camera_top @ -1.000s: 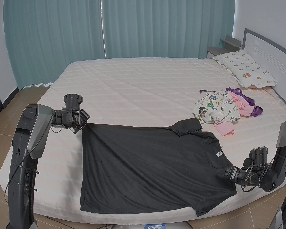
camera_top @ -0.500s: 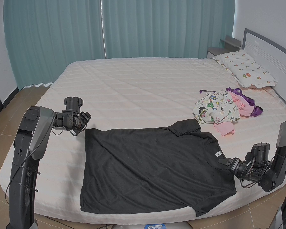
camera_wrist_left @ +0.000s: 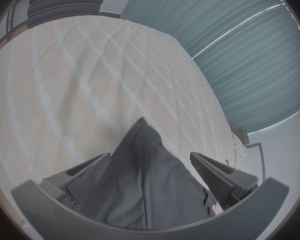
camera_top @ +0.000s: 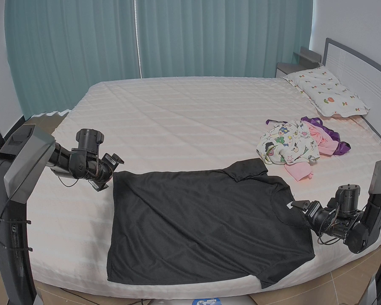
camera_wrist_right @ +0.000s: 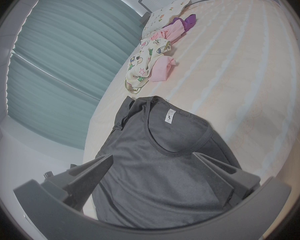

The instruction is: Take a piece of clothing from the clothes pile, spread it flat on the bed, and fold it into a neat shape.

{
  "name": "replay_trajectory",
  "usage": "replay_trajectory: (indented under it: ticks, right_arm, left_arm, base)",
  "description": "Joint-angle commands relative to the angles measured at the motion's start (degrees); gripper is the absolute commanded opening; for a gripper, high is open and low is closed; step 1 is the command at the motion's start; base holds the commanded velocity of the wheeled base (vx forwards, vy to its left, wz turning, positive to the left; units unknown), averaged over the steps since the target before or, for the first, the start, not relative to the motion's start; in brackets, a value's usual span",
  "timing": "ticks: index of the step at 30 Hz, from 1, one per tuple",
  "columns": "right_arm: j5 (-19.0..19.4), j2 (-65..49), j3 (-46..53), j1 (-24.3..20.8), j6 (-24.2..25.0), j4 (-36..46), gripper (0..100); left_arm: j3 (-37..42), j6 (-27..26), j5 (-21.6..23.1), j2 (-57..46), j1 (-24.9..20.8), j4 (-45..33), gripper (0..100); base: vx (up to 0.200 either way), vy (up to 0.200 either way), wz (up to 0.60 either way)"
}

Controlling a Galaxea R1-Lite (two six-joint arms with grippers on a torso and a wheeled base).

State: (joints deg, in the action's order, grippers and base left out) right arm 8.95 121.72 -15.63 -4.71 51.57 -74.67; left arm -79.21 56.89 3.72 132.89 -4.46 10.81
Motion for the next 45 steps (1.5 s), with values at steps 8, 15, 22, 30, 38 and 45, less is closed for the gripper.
replay_trajectory:
  ticks: [8, 15, 22, 30, 38, 45]
  right_arm:
    - [-4.20, -0.70, -8.01, -8.21, 6.88, -2.15, 100]
    - [-6.05, -0.79, -29.46, -9.18, 7.41, 21.32, 100]
    - [-9.56, 7.48, -45.98, -11.82, 8.55, 28.26, 100]
    - [-9.74, 14.51, -56.44, -13.75, 8.73, 35.47, 100]
    - [-10.09, 20.57, -66.02, -10.41, 8.29, 35.64, 100]
    - [-10.27, 24.61, -72.53, -7.16, 7.85, 37.67, 100]
  left_arm:
    - [47.49, 7.09, 4.19, -21.53, -6.61, 25.93, 100]
    - [50.56, 10.69, 4.98, -22.59, -8.02, 28.91, 100]
    - [55.22, 10.96, 5.86, -24.26, -8.72, 31.81, 100]
    - [59.88, 10.96, 8.32, -23.73, -8.72, 38.93, 100]
    - [60.23, 12.10, 9.29, -22.94, -8.81, 39.28, 100]
    - [60.23, 12.19, 9.29, -22.94, -8.81, 39.28, 100]
  base:
    - [0.000, 0.000, 0.00]
    - [0.000, 0.000, 0.00]
    - [0.000, 0.000, 0.00]
    - [0.000, 0.000, 0.00]
    - [0.000, 0.000, 0.00]
    - [0.000, 0.000, 0.00]
